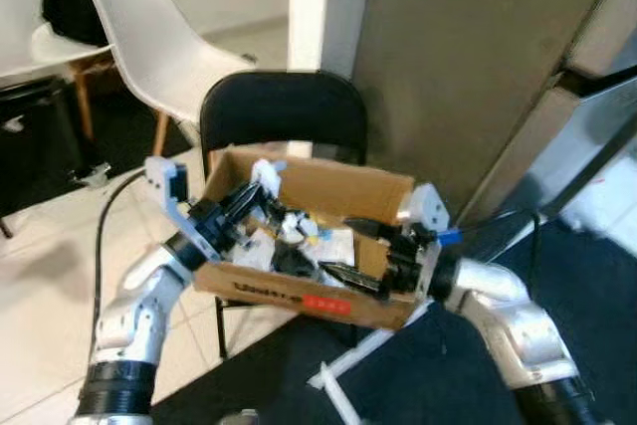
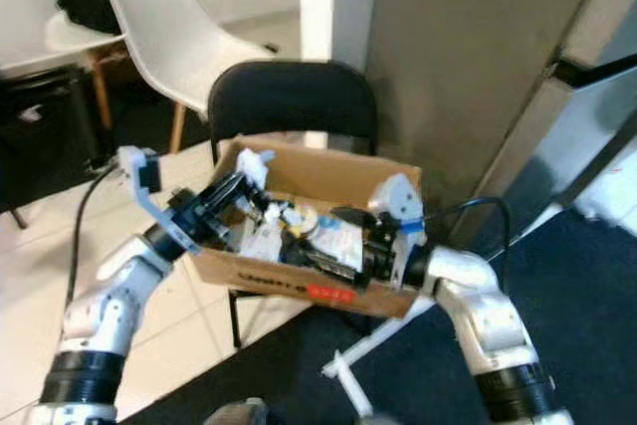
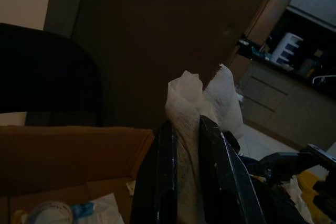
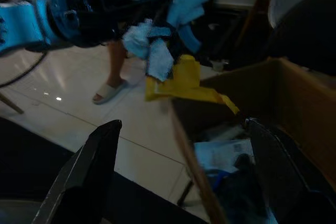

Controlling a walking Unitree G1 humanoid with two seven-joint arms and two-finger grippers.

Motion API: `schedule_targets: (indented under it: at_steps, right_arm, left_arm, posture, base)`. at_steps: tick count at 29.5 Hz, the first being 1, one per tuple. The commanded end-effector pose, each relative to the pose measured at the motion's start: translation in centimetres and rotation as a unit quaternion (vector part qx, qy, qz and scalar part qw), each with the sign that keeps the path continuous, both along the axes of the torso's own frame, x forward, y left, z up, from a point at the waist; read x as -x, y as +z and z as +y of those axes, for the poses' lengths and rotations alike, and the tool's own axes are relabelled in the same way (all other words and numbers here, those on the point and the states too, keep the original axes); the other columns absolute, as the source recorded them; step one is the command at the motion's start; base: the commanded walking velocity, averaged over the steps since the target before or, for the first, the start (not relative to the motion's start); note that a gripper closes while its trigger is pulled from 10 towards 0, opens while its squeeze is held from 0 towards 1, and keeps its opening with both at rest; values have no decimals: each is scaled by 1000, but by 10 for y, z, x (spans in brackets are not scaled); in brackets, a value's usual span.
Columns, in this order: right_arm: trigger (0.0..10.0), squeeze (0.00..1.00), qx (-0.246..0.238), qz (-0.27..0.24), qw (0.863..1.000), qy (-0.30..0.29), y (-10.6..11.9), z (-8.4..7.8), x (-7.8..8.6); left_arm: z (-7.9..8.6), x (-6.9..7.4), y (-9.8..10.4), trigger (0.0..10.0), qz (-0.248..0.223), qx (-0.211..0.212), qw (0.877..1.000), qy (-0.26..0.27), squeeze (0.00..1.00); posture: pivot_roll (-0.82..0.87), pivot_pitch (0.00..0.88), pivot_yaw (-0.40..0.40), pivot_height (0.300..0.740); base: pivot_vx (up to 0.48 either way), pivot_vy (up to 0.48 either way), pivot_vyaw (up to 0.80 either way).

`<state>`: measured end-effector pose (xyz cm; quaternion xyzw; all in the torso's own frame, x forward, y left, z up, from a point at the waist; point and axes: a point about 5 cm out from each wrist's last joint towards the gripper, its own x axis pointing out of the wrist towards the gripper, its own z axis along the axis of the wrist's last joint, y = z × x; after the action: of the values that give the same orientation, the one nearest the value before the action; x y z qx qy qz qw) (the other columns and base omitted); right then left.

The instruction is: Picking trash to rubbish bin

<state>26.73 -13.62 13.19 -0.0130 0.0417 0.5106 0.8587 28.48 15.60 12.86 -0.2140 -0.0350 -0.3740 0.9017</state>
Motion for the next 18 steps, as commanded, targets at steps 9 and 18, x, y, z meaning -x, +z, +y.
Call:
schedule_targets:
  at_steps: [9,18]
  right_arm:
    - [10000,0,7,1,1000,-10,-3,-5,0]
    - [10000,0,39,-1,999,9,-6,-6,1]
  left_arm:
    - [-7,2,-4,10000,5,-3,1000,-14,0]
    - [-7,4,-9,10000,9,3,1000,-17,0]
  posture:
    - [9,0,-5,740]
    - [8,0,-4,740]
  base:
    - [274,0,-160]
    - [149,0,0]
